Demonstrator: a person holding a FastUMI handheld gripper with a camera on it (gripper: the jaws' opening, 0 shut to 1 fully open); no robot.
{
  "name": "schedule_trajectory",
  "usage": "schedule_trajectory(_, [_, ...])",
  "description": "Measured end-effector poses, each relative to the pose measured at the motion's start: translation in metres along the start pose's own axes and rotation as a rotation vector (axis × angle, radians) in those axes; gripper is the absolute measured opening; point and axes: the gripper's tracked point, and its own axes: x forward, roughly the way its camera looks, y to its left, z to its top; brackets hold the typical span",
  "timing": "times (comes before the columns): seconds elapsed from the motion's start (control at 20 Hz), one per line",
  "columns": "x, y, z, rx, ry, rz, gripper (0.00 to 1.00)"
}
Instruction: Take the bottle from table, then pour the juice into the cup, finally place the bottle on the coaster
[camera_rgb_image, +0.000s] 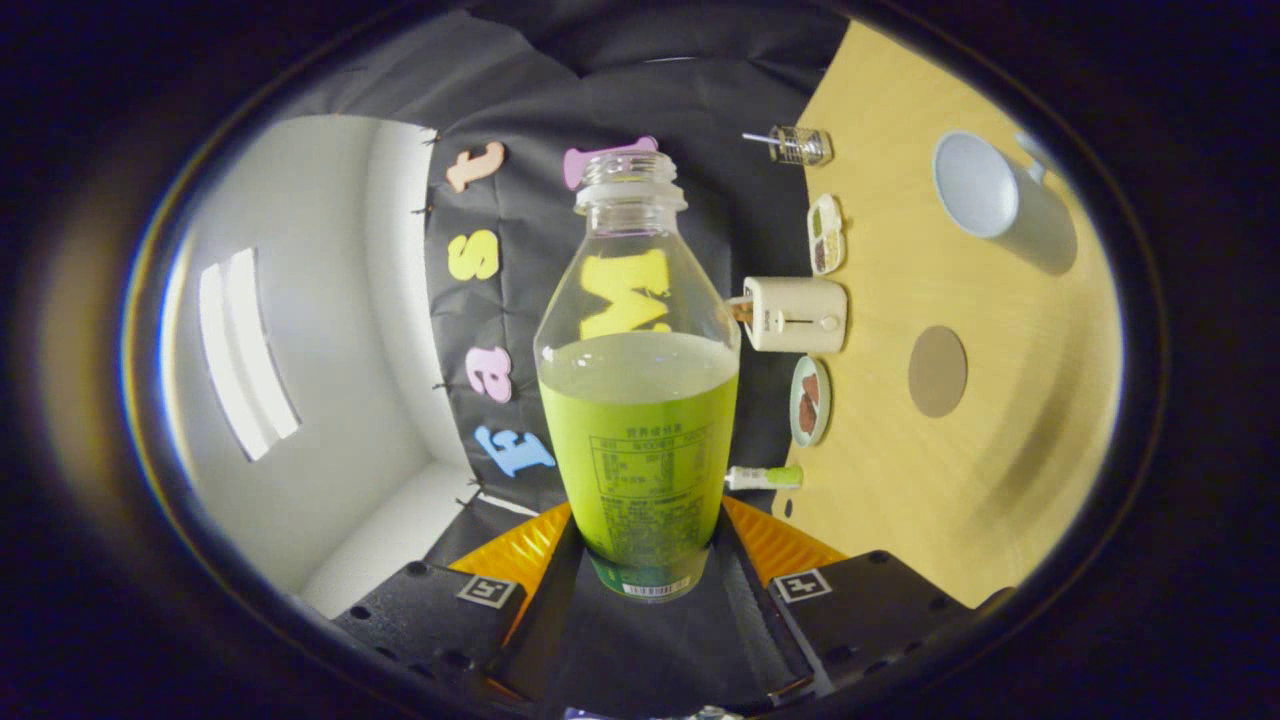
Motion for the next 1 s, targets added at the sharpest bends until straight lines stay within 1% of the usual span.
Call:
schedule_trajectory(0.1, [-0.005, -0.003, 0.001, -0.098, 0.006, -0.044, 0.78])
schedule_trajectory(0.2, [-0.01, -0.012, 0.005, -0.223, 0.019, -0.105, 0.78])
schedule_trajectory(0.45, [-0.02, -0.035, 0.025, -0.495, 0.03, -0.261, 0.79])
schedule_trajectory(0.55, [-0.02, -0.039, 0.032, -0.613, 0.028, -0.305, 0.79])
schedule_trajectory(0.75, [0.001, -0.055, 0.045, -0.844, 0.038, -0.39, 0.79])
schedule_trajectory(1.0, [0.039, -0.102, 0.064, -1.018, 0.099, -0.546, 0.8])
